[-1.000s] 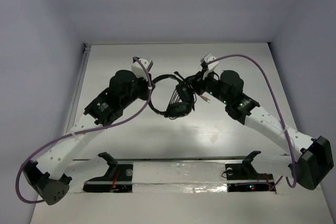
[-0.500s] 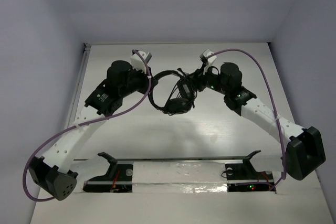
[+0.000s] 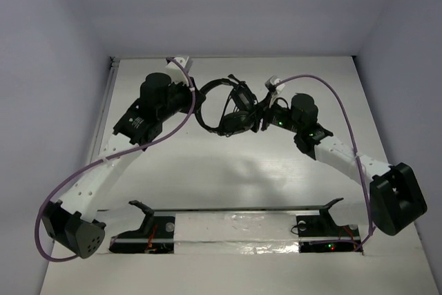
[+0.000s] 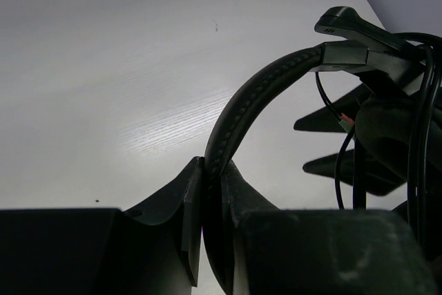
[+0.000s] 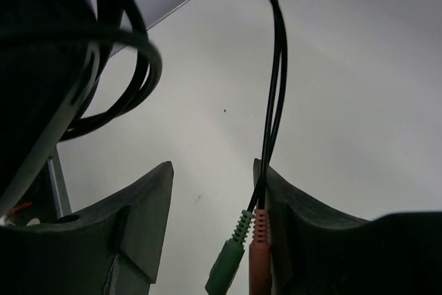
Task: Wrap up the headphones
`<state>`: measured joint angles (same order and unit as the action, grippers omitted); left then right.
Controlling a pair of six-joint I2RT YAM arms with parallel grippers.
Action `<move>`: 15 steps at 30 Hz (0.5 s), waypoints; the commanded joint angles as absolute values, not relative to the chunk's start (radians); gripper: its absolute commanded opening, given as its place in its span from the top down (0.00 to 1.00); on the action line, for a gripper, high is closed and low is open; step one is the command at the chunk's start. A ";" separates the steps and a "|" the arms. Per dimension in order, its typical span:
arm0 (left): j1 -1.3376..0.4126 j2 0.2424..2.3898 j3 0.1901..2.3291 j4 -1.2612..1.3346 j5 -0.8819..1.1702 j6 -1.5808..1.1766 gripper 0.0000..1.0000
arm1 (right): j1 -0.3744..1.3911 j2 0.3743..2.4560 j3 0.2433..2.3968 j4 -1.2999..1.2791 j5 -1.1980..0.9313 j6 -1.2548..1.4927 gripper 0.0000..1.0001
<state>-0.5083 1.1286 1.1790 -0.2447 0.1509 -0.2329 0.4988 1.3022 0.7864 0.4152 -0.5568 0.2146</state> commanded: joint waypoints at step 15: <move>-0.495 1.218 1.216 0.034 0.066 -0.456 1.00 | 0.499 1.282 0.574 0.718 -0.299 0.530 0.35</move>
